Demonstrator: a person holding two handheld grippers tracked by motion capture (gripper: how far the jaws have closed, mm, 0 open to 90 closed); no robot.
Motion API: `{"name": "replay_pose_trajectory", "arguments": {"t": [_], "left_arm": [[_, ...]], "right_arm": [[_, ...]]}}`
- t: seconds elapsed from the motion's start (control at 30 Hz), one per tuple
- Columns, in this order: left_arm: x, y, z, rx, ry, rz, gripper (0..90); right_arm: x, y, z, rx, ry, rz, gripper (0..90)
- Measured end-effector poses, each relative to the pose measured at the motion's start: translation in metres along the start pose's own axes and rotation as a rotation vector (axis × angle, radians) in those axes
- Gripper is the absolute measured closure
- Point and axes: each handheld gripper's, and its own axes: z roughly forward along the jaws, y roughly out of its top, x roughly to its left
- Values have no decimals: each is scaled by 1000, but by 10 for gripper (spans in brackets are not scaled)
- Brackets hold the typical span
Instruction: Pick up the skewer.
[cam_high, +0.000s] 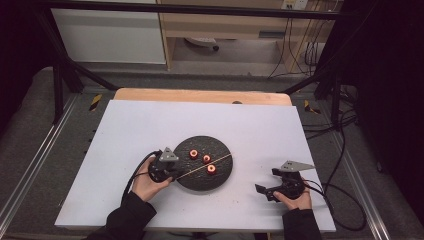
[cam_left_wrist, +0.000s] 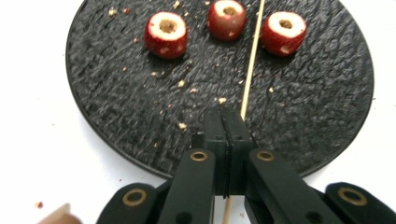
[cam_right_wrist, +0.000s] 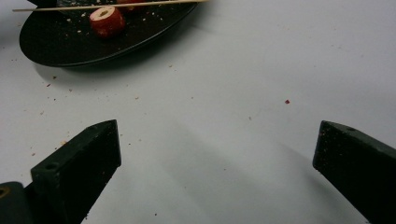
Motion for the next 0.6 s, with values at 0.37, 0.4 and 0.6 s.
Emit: {"name": "replay_pose_trajectory", "arguments": {"t": [0.37,0.4,0.6], "left_arm": [[-4,23,-4,77,-41,71,725],[-4,24,-2,85,-48,74,720],[-6,28,7,139,-60,92,729]], "right_arm": [[0,0,0,1,1,-1,15],[0,0,0,0,1,-1,15],[0,0,0,7,2,-5,15]]}}
